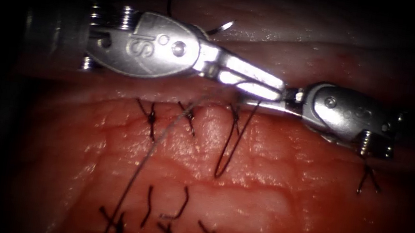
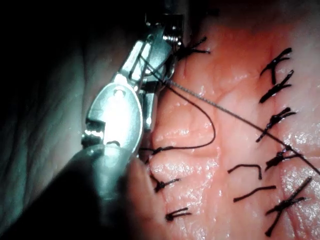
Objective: Wound Closure
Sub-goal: Wrap suture once counter-clockwise around right end-effector
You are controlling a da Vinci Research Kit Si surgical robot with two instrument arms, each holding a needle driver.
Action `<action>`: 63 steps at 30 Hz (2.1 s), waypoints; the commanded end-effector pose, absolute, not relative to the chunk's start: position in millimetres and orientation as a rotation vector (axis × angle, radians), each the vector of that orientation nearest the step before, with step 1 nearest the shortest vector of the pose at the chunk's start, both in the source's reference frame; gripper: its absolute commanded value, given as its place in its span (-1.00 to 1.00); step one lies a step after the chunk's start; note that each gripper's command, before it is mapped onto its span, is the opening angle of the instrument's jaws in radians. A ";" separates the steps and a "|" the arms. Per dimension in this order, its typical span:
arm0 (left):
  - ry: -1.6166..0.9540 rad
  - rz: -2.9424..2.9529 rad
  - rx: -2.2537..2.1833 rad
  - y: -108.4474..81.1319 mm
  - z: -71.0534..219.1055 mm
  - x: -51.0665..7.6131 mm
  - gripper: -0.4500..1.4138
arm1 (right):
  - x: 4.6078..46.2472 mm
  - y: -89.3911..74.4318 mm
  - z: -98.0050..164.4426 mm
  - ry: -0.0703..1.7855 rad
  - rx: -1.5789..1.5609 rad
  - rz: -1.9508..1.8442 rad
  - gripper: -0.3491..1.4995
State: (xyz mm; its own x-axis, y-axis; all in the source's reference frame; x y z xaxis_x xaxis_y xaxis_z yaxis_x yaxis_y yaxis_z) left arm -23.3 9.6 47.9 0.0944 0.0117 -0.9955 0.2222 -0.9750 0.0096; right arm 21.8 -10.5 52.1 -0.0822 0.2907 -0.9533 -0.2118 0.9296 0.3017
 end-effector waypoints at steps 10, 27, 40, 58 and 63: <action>0.195 -2.002 2.249 13.1 53.2 -23.4 -1.00 | 28.3 -14.1 52.6 1.683 0.054 0.376 -1.00; 0.221 -2.078 2.238 11.0 62.4 -19.9 -1.00 | 28.2 -16.2 51.8 1.798 0.178 0.737 -1.00; 0.204 -2.101 2.242 7.6 61.9 -18.1 -1.00 | 24.2 -14.6 52.6 1.813 0.101 0.933 -1.00; 0.227 -2.122 2.231 3.2 63.1 -19.8 -1.00 | 23.8 -14.4 51.6 1.439 0.065 1.490 -1.00; 0.235 -2.124 2.237 3.6 62.4 -19.8 -1.00 | 24.2 -15.3 51.6 1.306 -0.008 1.522 -0.71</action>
